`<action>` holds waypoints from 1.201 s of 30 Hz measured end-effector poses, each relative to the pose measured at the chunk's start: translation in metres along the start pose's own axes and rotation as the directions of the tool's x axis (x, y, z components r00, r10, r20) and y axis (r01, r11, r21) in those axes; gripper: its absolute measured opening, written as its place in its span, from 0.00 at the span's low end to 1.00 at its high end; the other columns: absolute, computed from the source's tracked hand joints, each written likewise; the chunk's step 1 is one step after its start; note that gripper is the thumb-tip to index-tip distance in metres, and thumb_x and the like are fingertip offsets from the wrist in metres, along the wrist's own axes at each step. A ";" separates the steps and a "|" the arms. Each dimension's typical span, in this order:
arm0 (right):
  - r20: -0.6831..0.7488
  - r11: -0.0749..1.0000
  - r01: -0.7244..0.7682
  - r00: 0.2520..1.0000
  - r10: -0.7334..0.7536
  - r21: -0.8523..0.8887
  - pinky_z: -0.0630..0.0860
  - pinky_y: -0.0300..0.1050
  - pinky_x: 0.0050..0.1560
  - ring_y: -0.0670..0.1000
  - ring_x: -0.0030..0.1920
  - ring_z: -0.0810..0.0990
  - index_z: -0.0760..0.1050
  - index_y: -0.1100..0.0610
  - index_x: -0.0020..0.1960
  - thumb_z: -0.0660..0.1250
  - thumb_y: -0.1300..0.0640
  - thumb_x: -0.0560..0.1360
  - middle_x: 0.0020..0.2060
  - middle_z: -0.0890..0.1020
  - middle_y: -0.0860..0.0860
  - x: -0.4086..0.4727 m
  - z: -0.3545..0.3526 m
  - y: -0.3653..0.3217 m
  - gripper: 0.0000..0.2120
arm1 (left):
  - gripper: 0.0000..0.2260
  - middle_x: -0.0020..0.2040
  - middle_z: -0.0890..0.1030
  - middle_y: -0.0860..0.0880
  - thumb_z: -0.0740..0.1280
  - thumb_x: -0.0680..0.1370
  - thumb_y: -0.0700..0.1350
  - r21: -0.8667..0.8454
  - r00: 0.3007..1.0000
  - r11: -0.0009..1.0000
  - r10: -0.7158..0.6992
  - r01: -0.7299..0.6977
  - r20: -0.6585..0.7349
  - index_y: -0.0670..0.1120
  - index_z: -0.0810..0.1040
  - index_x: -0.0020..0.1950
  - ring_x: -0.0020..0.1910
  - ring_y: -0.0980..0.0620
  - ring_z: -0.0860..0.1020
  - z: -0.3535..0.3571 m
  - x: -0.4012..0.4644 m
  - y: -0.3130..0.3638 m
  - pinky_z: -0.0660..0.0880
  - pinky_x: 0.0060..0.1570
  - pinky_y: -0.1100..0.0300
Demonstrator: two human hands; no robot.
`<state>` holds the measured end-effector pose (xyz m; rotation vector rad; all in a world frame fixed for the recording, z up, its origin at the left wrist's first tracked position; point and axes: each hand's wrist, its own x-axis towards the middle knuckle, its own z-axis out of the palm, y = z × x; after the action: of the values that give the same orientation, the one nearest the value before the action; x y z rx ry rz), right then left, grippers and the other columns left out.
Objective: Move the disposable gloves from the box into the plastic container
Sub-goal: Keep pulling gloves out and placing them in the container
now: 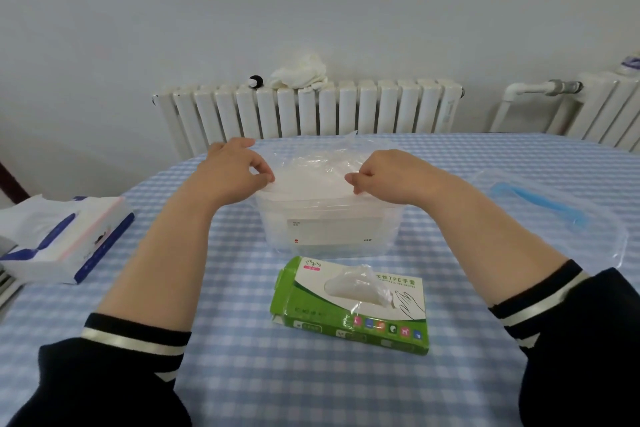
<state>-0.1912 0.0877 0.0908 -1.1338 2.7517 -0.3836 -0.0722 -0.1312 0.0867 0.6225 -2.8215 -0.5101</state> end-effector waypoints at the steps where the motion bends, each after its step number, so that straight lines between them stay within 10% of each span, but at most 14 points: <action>1: -0.026 1.000 0.001 1.000 -0.001 -0.001 0.70 0.43 0.41 0.53 0.40 0.79 0.83 0.56 0.49 0.56 0.44 0.82 0.39 0.82 0.54 -0.002 0.000 0.001 0.22 | 0.05 0.77 0.62 0.51 0.67 0.79 0.49 -0.020 1.000 1.000 -0.012 0.012 -0.006 0.55 0.82 0.51 0.75 0.45 0.55 0.001 -0.003 -0.002 0.57 0.71 0.47; 4: -0.117 1.000 0.024 0.993 -0.022 0.013 0.70 0.45 0.40 0.53 0.38 0.76 0.79 0.61 0.43 0.57 0.44 0.81 0.35 0.78 0.53 -0.012 0.002 0.007 0.23 | 0.07 0.76 0.63 0.50 0.65 0.80 0.50 -0.111 0.999 0.994 -0.019 0.013 -0.051 0.54 0.82 0.50 0.75 0.45 0.56 0.007 -0.012 -0.005 0.56 0.71 0.47; 9: -0.349 0.990 0.053 0.937 -0.005 0.130 0.65 0.38 0.54 0.46 0.60 0.75 0.79 0.50 0.60 0.59 0.46 0.81 0.61 0.79 0.43 -0.045 0.005 0.019 0.14 | 0.07 0.72 0.70 0.50 0.65 0.80 0.50 -0.204 0.982 0.978 0.004 -0.043 -0.191 0.54 0.82 0.48 0.73 0.46 0.62 0.010 -0.023 -0.001 0.59 0.70 0.48; 13: -0.579 0.964 0.212 0.811 -0.082 0.161 0.64 0.28 0.53 0.40 0.53 0.74 0.80 0.50 0.54 0.63 0.52 0.80 0.50 0.79 0.39 -0.065 0.015 0.019 0.08 | 0.06 0.66 0.75 0.52 0.66 0.79 0.50 -0.135 0.942 0.983 0.075 -0.125 -0.327 0.51 0.81 0.47 0.67 0.48 0.68 0.004 -0.031 0.009 0.64 0.62 0.57; 18: -0.334 0.949 0.201 0.936 -0.113 0.243 0.72 0.38 0.42 0.41 0.39 0.77 0.78 0.48 0.45 0.65 0.44 0.77 0.37 0.80 0.41 -0.088 0.010 -0.006 0.09 | 0.04 0.47 0.76 0.59 0.64 0.80 0.50 -0.078 0.883 0.960 0.212 -0.268 -0.418 0.53 0.78 0.47 0.46 0.59 0.74 -0.003 -0.053 0.032 0.66 0.45 0.65; 25: 0.221 0.984 0.151 0.967 -0.127 -0.093 0.72 0.46 0.52 0.46 0.54 0.74 0.68 0.44 0.64 0.70 0.36 0.70 0.56 0.75 0.41 -0.091 0.044 -0.023 0.27 | 0.06 0.40 0.78 0.62 0.64 0.80 0.52 -0.110 0.944 0.943 0.298 -0.314 -0.144 0.55 0.79 0.46 0.39 0.63 0.75 -0.002 -0.070 0.054 0.68 0.40 0.67; 30: 0.180 0.987 0.148 0.974 -0.136 -0.055 0.69 0.44 0.43 0.46 0.45 0.73 0.70 0.46 0.45 0.66 0.44 0.76 0.42 0.75 0.43 -0.084 0.043 -0.020 0.08 | 0.17 0.50 0.78 0.62 0.73 0.73 0.56 -0.088 0.862 0.952 0.303 -0.293 0.406 0.57 0.74 0.59 0.47 0.62 0.78 0.015 -0.075 0.056 0.75 0.51 0.61; 36: 0.130 0.979 0.151 0.977 -0.168 0.135 0.66 0.37 0.36 0.40 0.35 0.74 0.74 0.45 0.35 0.68 0.48 0.76 0.32 0.78 0.40 -0.080 0.040 -0.012 0.11 | 0.29 0.50 0.72 0.60 0.77 0.69 0.54 -0.019 0.759 0.940 0.287 -0.341 0.584 0.52 0.67 0.64 0.49 0.55 0.74 0.057 -0.073 0.066 0.73 0.47 0.60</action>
<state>-0.1175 0.1291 0.0586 -1.3004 2.4867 -0.4676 -0.0469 -0.0268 0.0497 -0.0379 -3.4413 -0.5892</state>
